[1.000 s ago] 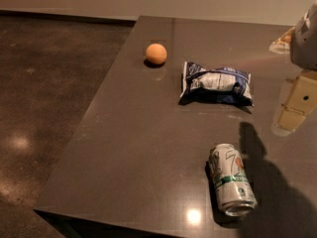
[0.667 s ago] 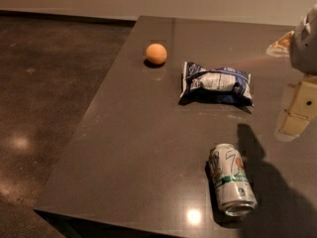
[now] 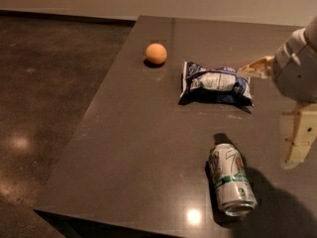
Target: Pick 7up can
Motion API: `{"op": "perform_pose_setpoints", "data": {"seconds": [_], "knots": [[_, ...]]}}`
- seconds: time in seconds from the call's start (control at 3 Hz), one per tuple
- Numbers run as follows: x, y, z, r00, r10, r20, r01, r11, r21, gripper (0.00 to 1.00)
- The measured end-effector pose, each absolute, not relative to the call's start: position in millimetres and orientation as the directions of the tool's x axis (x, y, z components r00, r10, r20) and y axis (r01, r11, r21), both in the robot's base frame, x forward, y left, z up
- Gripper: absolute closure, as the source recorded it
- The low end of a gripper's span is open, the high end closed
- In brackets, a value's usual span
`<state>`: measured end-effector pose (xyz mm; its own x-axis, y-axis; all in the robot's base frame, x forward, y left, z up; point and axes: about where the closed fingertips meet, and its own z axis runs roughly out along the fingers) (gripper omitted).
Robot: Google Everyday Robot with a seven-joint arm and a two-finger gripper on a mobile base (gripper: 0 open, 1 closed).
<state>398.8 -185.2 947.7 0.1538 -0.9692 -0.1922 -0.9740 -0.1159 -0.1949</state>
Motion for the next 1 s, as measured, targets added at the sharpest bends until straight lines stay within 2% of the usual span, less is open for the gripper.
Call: {"op": "perform_pose_setpoints", "data": {"seconds": [0.33,0.67,1.0], "knots": [[384,-167,933,0.347,-0.920,-0.181,-0.930,-0.313,-0.192,0.00],[363,-145,912,0.577,-0.805,-0.137,-0.813,-0.549,-0.195,0.00],[350,-132,896,0.715,-0.693,-0.092,-0.696,-0.694,-0.185,0.00]]}}
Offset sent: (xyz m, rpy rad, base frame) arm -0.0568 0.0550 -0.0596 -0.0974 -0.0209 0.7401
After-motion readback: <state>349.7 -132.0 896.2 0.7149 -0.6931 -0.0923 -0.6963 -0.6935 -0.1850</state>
